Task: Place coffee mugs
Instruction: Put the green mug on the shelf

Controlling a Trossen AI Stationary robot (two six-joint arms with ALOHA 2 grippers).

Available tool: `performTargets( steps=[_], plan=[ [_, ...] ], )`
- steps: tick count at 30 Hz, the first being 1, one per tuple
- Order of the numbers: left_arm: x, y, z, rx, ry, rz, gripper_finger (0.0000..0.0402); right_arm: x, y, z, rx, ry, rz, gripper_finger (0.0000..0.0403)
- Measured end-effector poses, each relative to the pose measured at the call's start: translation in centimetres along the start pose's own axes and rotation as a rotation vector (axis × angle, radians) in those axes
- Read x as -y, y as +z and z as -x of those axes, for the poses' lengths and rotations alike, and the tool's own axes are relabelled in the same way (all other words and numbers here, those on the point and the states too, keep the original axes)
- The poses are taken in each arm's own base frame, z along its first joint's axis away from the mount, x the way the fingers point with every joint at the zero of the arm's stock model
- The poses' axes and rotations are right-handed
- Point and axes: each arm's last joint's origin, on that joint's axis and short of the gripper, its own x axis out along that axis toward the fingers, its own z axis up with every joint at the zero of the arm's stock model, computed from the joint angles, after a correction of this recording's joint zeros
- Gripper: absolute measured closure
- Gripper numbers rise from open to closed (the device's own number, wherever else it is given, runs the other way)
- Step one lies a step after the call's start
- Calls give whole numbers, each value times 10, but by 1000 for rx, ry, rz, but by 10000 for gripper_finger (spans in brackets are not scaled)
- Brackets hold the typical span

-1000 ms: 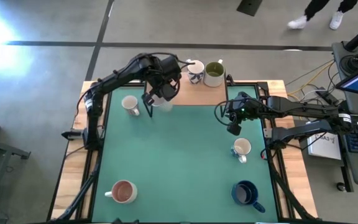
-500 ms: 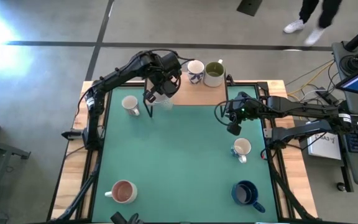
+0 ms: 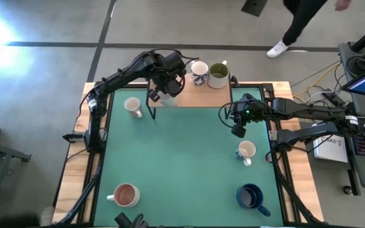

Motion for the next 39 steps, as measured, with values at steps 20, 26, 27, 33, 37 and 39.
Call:
performTargets(
  steps=[20, 26, 27, 33, 37, 39],
  plan=[
    [-5, -3, -6, -5, 16, 108, 382, 0, 0, 0, 0, 0, 0, 339],
    [-7, -2, -10, -3, 19, 121, 359, 0, 0, 0, 0, 0, 0, 339],
    [-7, -2, -10, -3, 17, 121, 354, 0, 0, 0, 0, 0, 0, 339],
    [-9, -2, -10, 3, 36, 115, 332, 0, 0, 0, 0, 0, 0, 339],
    [-12, -1, -10, 15, 68, 118, 331, 0, 0, 0, 0, 0, 0, 339],
    [-13, -1, -7, 20, 79, 118, 331, 0, 0, 0, 0, 0, 0, 339]
  ],
)
